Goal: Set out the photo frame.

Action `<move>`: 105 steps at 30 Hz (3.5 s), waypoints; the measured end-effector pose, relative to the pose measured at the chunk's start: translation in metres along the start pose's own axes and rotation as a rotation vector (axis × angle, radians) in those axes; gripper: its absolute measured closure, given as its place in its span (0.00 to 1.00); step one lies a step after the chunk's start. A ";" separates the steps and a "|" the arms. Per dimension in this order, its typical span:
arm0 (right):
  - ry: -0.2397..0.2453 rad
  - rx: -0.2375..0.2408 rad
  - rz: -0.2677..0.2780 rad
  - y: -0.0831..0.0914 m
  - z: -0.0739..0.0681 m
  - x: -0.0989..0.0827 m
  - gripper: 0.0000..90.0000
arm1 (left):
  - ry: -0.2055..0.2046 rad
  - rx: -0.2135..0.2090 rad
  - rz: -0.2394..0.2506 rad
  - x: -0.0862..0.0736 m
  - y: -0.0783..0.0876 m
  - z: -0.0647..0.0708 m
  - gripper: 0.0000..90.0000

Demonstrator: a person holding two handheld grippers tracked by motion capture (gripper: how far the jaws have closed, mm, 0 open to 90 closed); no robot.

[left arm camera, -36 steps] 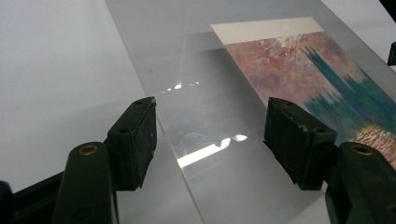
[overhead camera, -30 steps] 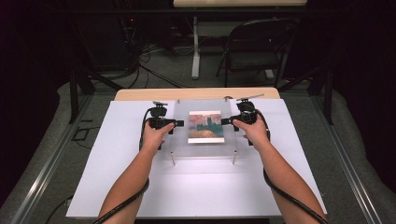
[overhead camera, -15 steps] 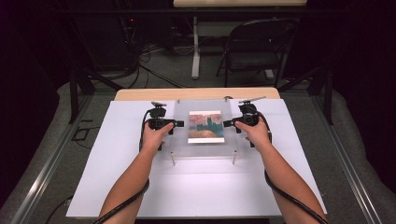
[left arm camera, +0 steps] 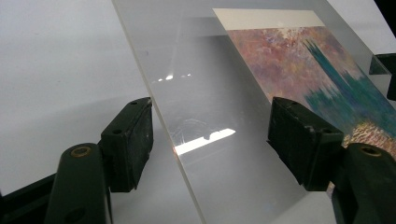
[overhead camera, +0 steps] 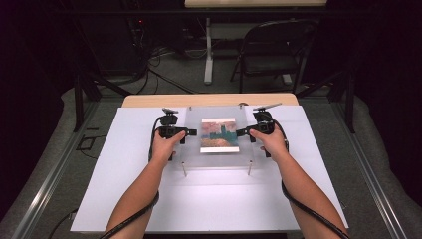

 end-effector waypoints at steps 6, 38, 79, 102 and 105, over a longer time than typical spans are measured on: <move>-0.016 0.007 -0.008 -0.004 -0.002 -0.001 0.29 | -0.011 0.029 -0.012 0.001 -0.001 0.003 0.32; -0.032 -0.002 -0.056 -0.012 -0.008 0.001 0.21 | 0.061 0.041 -0.071 0.002 -0.008 0.009 0.26; 0.081 -0.057 0.000 0.008 -0.023 0.009 0.22 | 0.048 0.076 -0.038 0.013 0.017 0.020 0.38; 0.211 -0.116 0.050 0.041 -0.048 0.011 0.23 | -0.040 0.087 0.038 0.015 0.054 0.041 0.45; 0.231 -0.120 0.067 0.046 -0.051 0.010 0.24 | -0.043 0.082 0.055 0.014 0.060 0.043 0.48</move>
Point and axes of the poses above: each handheld gripper's, and its own axes: y roughly backward along the jaws, x roughly out of its top, z roughly to its right, the point moved 7 cm from there along -y, roughly forward along the jaws, and after that the axes turned 7 degrees about z, right-handed, at the moved point
